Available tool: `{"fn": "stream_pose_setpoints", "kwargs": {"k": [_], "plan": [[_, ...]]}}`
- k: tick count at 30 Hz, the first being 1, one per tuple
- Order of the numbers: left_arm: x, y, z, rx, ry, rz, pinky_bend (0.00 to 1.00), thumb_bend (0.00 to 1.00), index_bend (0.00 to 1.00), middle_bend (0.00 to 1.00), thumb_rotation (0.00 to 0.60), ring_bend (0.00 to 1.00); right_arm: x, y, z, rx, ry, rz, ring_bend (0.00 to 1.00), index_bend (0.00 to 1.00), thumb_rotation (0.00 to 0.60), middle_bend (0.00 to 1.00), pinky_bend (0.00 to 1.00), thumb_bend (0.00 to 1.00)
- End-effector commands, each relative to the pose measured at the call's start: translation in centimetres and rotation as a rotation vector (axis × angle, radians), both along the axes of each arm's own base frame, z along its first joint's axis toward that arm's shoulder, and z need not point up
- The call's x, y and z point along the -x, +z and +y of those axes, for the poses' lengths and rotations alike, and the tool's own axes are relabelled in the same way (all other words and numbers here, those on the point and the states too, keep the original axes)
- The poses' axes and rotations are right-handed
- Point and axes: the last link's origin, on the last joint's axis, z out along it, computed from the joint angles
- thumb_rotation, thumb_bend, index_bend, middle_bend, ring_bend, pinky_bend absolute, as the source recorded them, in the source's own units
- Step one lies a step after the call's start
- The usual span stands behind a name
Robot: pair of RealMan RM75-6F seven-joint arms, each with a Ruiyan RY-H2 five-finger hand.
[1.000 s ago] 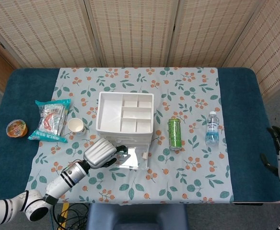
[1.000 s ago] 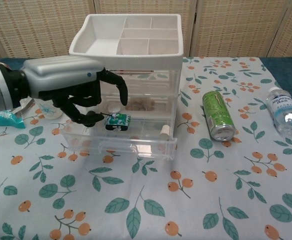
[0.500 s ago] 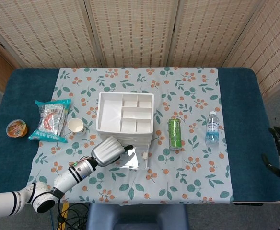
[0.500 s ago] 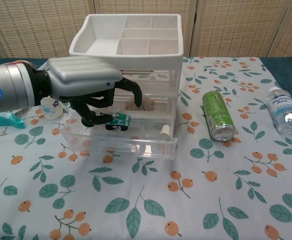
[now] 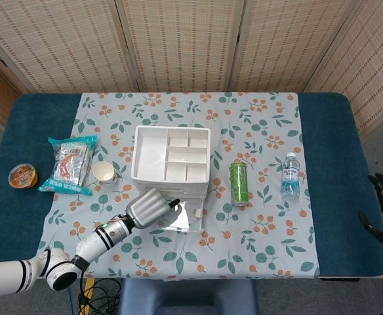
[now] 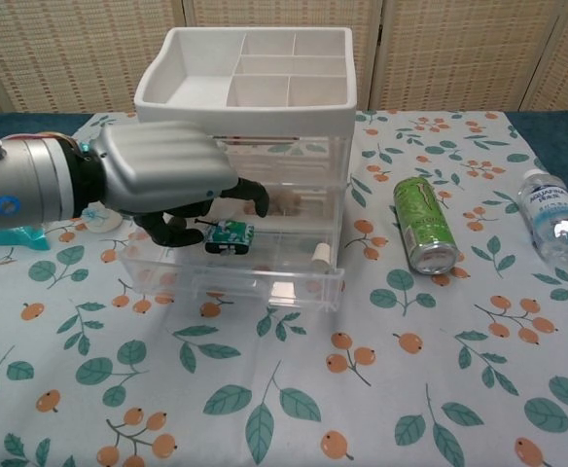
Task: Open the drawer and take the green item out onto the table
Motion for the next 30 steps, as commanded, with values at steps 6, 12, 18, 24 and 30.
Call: {"fn": "stream_pose_setpoints", "kwargs": {"k": [6,12,18,24,30], "plan": [[-0.05,-0.36,-0.14,-0.019,-0.002,0.056,1.0,0.38,0.22,0.96,0.6,1.0,-0.02,-0.03,0.03,-0.001,-0.002,0.001,0.11,0.13,0.6,0.16,0.18,0.31],[-0.22,-0.58,-0.14,-0.027,0.002,0.061,1.0,0.38,0.22,0.96,0.6,1.0,-0.01,-0.1,0.08,-0.003,-0.004,0.0,0.11,0.13,0.6,0.16,0.18,0.31],[-0.25,-0.84,0.02,-0.031,0.001,0.077,1.0,0.38,0.22,0.96,0.6,1.0,0.04,-0.04,0.2,-0.001,-0.007,0.001,0.11,0.13,0.6,0.16,0.18,0.31],[-0.23,-0.99,0.1,-0.053,-0.015,0.096,1.0,0.38,0.27,0.96,0.6,1.0,0.09,-0.04,0.27,-0.001,-0.007,-0.003,0.11,0.13,0.6,0.16,0.18,0.31],[-0.2,-1.09,0.07,-0.053,-0.015,0.108,1.0,0.38,0.29,0.96,0.6,1.0,0.23,-0.01,0.3,0.0,-0.01,-0.005,0.11,0.13,0.6,0.16,0.18,0.31]]}}
